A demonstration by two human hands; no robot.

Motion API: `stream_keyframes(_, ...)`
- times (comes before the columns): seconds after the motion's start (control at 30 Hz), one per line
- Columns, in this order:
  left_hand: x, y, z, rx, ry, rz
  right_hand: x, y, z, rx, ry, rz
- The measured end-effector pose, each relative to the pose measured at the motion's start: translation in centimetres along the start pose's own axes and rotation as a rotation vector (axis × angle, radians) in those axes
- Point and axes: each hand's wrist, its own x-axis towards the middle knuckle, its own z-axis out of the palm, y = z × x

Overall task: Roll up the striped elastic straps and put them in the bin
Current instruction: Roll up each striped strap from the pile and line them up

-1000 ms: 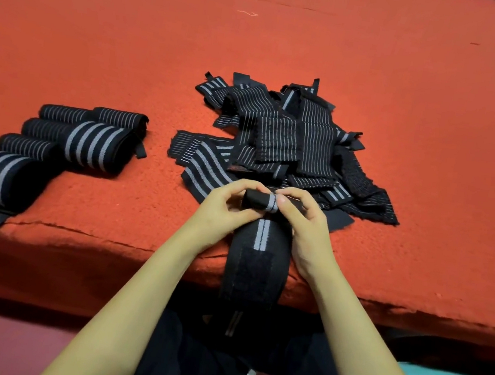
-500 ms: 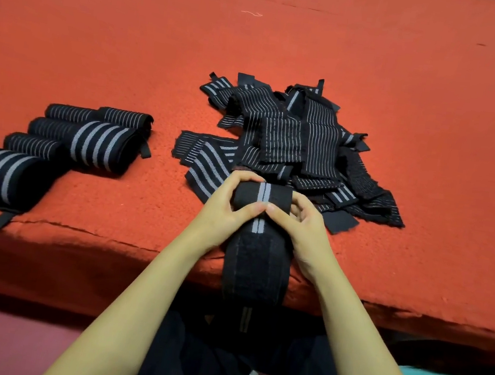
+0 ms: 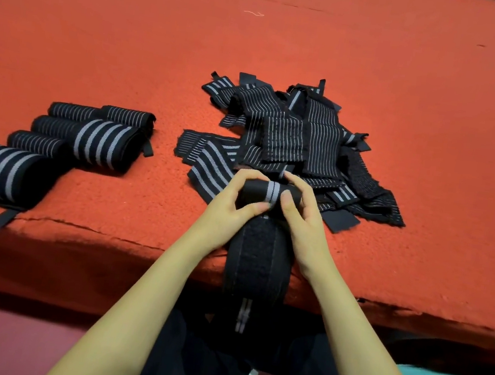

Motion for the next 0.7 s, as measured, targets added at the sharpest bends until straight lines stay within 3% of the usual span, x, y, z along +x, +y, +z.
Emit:
stream_keyframes(0.2, -0.03, 0.07, 0.07, 0.027, -0.065, 0.003, -0.11, -0.31, -0.22, 0.046, 0.047, -0.005)
stream_keyframes(0.43, 0.93, 0.55, -0.17, -0.088, -0.075, -0.242, -0.67, -0.25, 0.12, -0.133, 0.064, -0.115)
stream_keyframes(0.7, 0.06, 0.30, -0.41, -0.101, 0.150, -0.046, -0.10, -0.08, 0.22, 0.022, 0.044, 0.132)
